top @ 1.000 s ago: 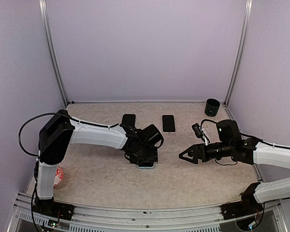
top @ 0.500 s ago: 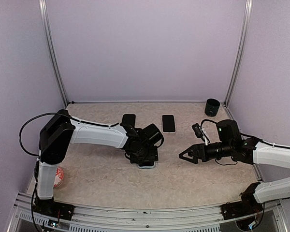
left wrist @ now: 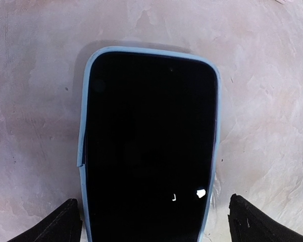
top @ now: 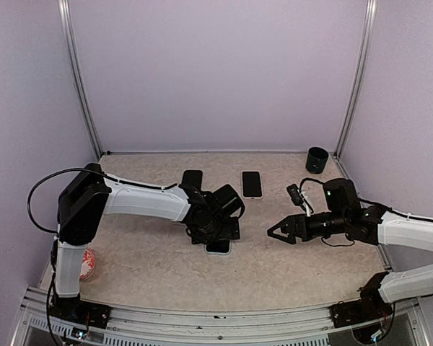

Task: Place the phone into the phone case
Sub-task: Place the phone with the phone case at the center of the board, then reset both arms

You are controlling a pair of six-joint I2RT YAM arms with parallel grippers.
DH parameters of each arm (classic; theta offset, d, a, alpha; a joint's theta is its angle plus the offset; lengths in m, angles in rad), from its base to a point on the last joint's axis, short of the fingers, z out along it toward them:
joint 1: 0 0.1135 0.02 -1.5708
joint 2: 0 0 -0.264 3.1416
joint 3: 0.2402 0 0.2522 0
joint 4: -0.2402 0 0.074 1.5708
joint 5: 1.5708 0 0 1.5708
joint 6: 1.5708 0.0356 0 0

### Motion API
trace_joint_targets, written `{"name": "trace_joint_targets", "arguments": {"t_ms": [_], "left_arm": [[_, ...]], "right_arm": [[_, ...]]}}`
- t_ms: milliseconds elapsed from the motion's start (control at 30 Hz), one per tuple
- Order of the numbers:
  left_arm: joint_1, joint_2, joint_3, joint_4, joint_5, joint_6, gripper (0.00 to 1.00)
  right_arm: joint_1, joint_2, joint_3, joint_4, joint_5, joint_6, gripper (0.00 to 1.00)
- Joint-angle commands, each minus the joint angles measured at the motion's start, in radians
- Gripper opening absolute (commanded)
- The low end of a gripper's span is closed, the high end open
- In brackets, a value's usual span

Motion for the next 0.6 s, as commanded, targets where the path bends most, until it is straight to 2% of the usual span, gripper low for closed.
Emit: {"name": "trace_joint_targets", "arguments": {"t_ms": [0,333,433,567], "left_arm": [[0.000,-0.020,-0.028,-0.023,0.012,-0.016,0.99],[-0.001,-0.132,-0.057,-0.039,-0.091,-0.016,0.99],[0.000,-0.198,-0.096,-0.030,-0.135,-0.008,0.99],[0.000,-0.305,-0.185,0.009,-0.194,0.017,0.99]], "right_arm": [[-0.011,-0.001,0.015,-0.017,-0.005,-0.015,0.91],[-0.013,-0.013,0.011,-0.038,0.017,-0.031,0.93],[-0.014,-0.024,-0.003,-0.034,0.032,-0.036,0.99],[-0.015,-0.048,-0.023,-0.034,0.054,-0.041,1.00]]}}
